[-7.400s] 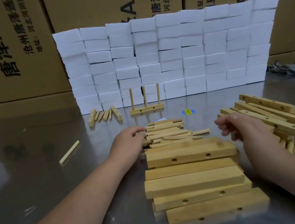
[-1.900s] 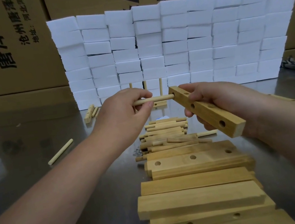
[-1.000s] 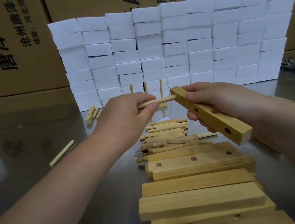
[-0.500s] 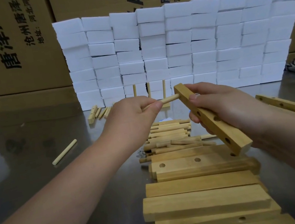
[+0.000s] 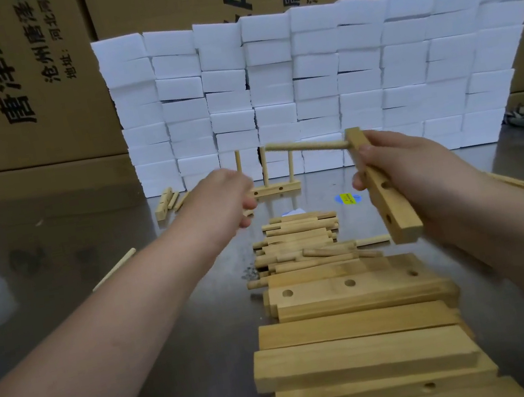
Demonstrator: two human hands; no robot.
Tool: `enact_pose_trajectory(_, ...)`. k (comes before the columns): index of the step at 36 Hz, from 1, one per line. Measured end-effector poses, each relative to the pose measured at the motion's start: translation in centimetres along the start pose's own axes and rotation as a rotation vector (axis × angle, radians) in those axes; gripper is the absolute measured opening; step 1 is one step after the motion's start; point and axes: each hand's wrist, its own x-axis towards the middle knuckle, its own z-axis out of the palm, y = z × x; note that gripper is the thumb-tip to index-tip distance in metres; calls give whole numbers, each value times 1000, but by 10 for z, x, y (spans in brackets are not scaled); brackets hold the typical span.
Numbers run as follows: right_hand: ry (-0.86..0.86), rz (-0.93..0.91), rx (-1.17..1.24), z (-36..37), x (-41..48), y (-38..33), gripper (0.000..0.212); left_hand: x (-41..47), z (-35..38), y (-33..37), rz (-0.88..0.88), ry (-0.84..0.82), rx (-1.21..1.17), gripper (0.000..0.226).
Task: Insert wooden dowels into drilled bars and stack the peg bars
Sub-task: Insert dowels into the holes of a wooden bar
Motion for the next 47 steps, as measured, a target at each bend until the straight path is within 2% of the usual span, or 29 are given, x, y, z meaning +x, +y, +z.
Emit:
enact_pose_trajectory(2, 77, 54, 48, -5, 7, 3, 30, 0, 2, -11, 73, -47, 274, 20)
enact_pose_trajectory(4, 109, 96, 90, -6, 11, 5, 26, -2, 6, -19, 85, -166, 437, 23)
enact_pose_trajectory(8, 87, 97, 100, -1, 11, 9, 31, -5, 16, -25, 52, -308, 471, 20)
enact_pose_trajectory(13, 78, 86, 94, 2, 8, 8, 35, -5, 22, -24, 119, -290, 678, 19)
enact_pose_trajectory(17, 69, 89, 80, 3, 8, 9, 31, -6, 22, -25, 116, -286, 640, 9)
enact_pose_trajectory(24, 69, 80, 56, 2, 10, 10, 37, -5, 17, -20, 154, -219, 623, 19)
enact_pose_trajectory(29, 145, 75, 123, -3, 11, 7, 29, -3, -1, 1, 188, -115, 397, 14)
enact_pose_trajectory(33, 135, 92, 149, -6, 11, 5, 23, -10, -2, 13, 248, -235, 171, 19)
enact_pose_trajectory(37, 138, 89, 158, -7, 11, 5, 29, -16, 3, 15, 286, -291, 141, 33)
enact_pose_trajectory(40, 129, 115, 221, -7, 8, 4, 23, -17, 5, 14, 277, -248, 148, 35)
enact_pose_trajectory(43, 110, 123, 268, -5, 5, 2, 31, -19, 8, 15, 267, -193, 134, 33)
enact_pose_trajectory(47, 60, 86, 232, -2, 1, 0, 31, -19, 11, 13, 298, -103, 125, 29)
